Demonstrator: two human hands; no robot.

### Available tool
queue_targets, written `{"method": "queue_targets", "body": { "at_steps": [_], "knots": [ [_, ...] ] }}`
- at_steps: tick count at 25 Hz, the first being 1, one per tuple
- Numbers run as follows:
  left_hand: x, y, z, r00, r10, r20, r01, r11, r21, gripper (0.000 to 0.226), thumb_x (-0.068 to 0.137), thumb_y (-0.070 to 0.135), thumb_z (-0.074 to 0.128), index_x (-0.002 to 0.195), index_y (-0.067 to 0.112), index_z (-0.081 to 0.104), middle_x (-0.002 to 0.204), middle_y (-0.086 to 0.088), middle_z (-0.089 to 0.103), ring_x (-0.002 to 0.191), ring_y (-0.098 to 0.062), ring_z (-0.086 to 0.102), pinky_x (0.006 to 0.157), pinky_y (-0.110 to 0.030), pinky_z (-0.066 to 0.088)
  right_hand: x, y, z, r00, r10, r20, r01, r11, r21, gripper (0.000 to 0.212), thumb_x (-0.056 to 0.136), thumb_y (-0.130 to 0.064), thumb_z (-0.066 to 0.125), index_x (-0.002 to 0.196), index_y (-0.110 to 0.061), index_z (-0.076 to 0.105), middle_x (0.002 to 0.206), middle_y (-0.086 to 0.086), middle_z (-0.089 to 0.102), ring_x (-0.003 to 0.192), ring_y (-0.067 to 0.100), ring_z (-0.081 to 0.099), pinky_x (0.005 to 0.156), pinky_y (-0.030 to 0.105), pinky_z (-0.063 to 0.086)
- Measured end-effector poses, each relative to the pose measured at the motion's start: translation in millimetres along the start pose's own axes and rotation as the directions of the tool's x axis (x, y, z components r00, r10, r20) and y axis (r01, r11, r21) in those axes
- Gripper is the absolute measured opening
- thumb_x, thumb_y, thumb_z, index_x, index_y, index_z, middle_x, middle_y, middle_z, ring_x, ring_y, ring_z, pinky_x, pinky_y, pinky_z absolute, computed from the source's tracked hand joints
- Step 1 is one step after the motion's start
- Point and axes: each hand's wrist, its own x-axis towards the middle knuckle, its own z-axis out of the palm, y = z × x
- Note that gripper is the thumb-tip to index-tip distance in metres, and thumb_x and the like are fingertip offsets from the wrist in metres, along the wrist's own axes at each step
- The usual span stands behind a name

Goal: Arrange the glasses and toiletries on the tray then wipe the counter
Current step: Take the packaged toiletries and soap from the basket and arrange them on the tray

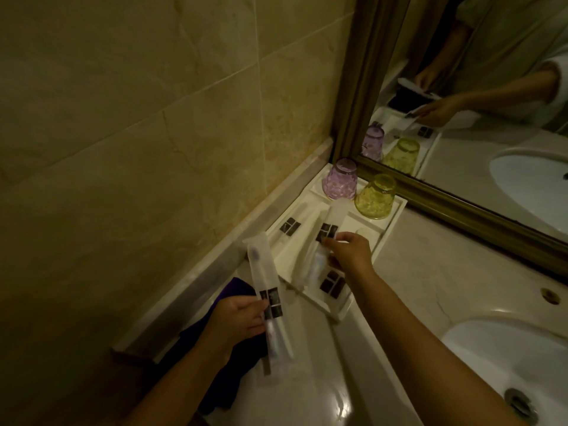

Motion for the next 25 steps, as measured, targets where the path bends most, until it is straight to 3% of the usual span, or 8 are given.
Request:
{"method": "queue_targets", "body": {
  "at_steps": [5, 9, 11, 13, 15, 16, 19, 25],
  "knots": [
    [1, 0, -3, 0.999, -0.022, 0.035, 0.022, 1.000, -0.006, 0.013, 0.086, 0.013, 0.060, 0.091, 0.004, 0.068, 0.085, -0.016, 0.070, 0.080, -0.025, 0.068, 0.067, -0.028, 0.056, 38, 5, 30, 0.999, 0.045, -0.015, -0.046, 0.994, -0.103, 0.026, 0.078, -0.006, 0.068, 0.059, -0.011, 0.051, 0.061, 0.010, 0.057, 0.067, 0.030, 0.062, 0.080, 0.048, 0.056],
    [1, 1, -5, 0.998, 0.003, 0.068, -0.002, 1.000, -0.014, 0.013, 0.086, 0.014, 0.059, 0.082, 0.007, 0.070, 0.073, -0.007, 0.071, 0.073, -0.019, 0.069, 0.065, -0.026, 0.055, 38, 5, 41, 0.993, -0.110, 0.047, 0.119, 0.927, -0.355, 0.019, 0.079, -0.021, 0.069, 0.082, -0.003, 0.062, 0.082, 0.018, 0.068, 0.084, 0.032, 0.065, 0.071, 0.035, 0.051],
    [1, 2, -5, 0.997, 0.004, 0.071, -0.003, 1.000, -0.015, 0.013, 0.087, 0.013, 0.059, 0.082, 0.007, 0.070, 0.072, -0.005, 0.072, 0.072, -0.018, 0.070, 0.063, -0.024, 0.055, 32, 9, 36, 0.939, -0.345, 0.014, 0.288, 0.760, -0.582, 0.041, 0.079, -0.031, 0.069, 0.106, -0.003, 0.057, 0.099, 0.018, 0.065, 0.089, 0.033, 0.062, 0.067, 0.034, 0.045],
    [1, 2, -4, 0.997, 0.005, 0.080, -0.005, 1.000, -0.007, 0.015, 0.087, 0.013, 0.058, 0.081, 0.008, 0.070, 0.070, -0.004, 0.073, 0.069, -0.016, 0.070, 0.061, -0.024, 0.054, 31, 18, 29, 0.810, -0.578, 0.097, 0.424, 0.463, -0.778, 0.061, 0.079, -0.042, 0.065, 0.127, -0.009, 0.047, 0.122, 0.016, 0.057, 0.108, 0.033, 0.055, 0.077, 0.038, 0.045],
    [1, 2, -3, 0.996, 0.006, 0.093, -0.005, 1.000, -0.010, 0.017, 0.088, 0.012, 0.057, 0.078, 0.008, 0.070, 0.070, -0.005, 0.072, 0.070, -0.017, 0.069, 0.063, -0.024, 0.054, 32, 27, 26, 0.776, -0.565, 0.279, 0.489, 0.260, -0.833, 0.075, 0.082, -0.053, 0.055, 0.141, -0.015, 0.030, 0.149, 0.012, 0.034, 0.136, 0.030, 0.029, 0.106, 0.048, 0.029],
    [1, 2, -2, 0.996, 0.002, 0.094, -0.001, 1.000, -0.014, 0.017, 0.088, 0.012, 0.057, 0.078, 0.008, 0.070, 0.071, -0.007, 0.071, 0.071, -0.018, 0.069, 0.064, -0.026, 0.054, 33, 31, 26, 0.798, -0.499, 0.336, 0.496, 0.230, -0.837, 0.080, 0.083, -0.058, 0.049, 0.145, -0.016, 0.022, 0.155, 0.009, 0.022, 0.142, 0.026, 0.016, 0.112, 0.049, 0.016],
    [0, 3, -2, 0.997, -0.005, 0.077, 0.007, 1.000, -0.030, 0.015, 0.087, 0.011, 0.057, 0.079, 0.007, 0.069, 0.075, -0.010, 0.070, 0.075, -0.021, 0.067, 0.065, -0.027, 0.055, 38, 43, 31, 0.848, -0.363, 0.387, 0.492, 0.268, -0.828, 0.085, 0.084, -0.066, 0.040, 0.147, -0.015, 0.013, 0.158, 0.006, 0.011, 0.145, 0.021, 0.005, 0.115, 0.051, 0.004],
    [1, 9, -2, 0.998, -0.013, 0.067, 0.016, 0.999, -0.043, 0.019, 0.087, 0.010, 0.057, 0.075, 0.011, 0.071, 0.066, -0.003, 0.073, 0.068, -0.016, 0.070, 0.058, -0.021, 0.055, 34, 50, 43, 0.841, -0.351, 0.412, 0.514, 0.283, -0.810, 0.081, 0.086, -0.065, 0.032, 0.147, -0.016, 0.010, 0.158, 0.004, 0.008, 0.145, 0.018, 0.003, 0.112, 0.057, -0.003]
  ]
}}
